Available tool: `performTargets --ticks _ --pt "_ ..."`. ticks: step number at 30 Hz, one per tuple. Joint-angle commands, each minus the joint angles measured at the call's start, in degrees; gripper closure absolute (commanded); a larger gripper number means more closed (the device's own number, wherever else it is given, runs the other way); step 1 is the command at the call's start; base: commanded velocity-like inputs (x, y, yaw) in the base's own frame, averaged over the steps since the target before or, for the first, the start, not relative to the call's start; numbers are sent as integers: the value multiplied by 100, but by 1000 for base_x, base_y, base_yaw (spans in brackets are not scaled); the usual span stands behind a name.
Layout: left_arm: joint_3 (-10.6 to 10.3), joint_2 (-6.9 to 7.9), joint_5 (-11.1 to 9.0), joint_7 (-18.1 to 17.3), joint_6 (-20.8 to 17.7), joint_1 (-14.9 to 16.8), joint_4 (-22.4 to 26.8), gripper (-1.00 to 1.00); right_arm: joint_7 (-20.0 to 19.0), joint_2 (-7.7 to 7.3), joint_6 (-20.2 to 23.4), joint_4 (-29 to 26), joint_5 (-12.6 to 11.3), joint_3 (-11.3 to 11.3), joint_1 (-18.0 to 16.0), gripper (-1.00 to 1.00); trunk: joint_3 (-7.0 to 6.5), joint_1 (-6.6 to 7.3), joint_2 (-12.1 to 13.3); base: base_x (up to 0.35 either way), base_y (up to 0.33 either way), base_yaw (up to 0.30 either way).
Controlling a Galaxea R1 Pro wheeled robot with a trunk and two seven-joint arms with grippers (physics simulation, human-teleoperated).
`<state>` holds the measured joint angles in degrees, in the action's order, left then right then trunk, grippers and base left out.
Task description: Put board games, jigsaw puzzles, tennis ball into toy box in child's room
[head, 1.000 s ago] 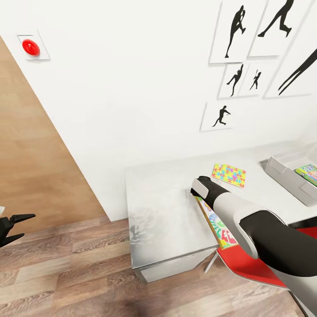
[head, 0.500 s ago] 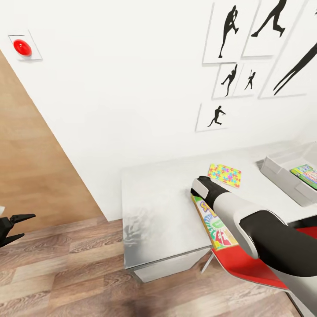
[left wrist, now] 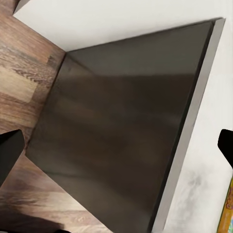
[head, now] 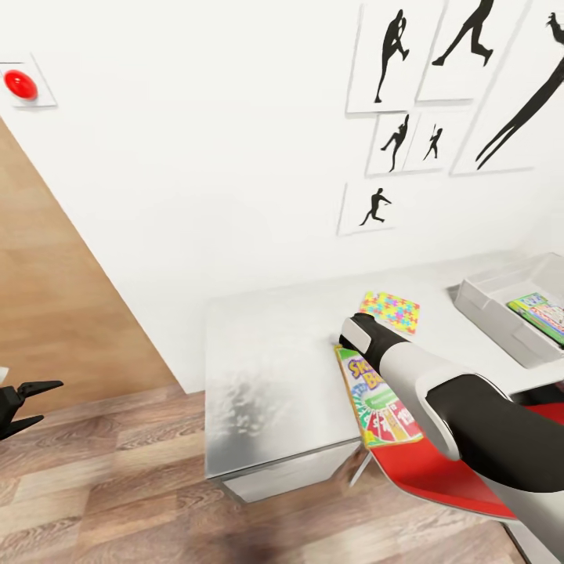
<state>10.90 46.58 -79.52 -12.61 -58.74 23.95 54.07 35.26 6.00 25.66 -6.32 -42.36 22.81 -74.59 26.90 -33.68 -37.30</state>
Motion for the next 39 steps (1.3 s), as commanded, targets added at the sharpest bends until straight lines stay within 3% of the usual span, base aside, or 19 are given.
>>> performTargets --ticks 1,39 --pt "8 1 59 -57 -23 5 -2 -100 25 -2 45 -9 -35 49 -3 -100 7 -1 -6 0 -188 0" --pt "9 1 59 -57 -23 5 -2 -100 -19 -19 52 -9 -42 42 2 -100 7 -1 -6 0 -36 0"
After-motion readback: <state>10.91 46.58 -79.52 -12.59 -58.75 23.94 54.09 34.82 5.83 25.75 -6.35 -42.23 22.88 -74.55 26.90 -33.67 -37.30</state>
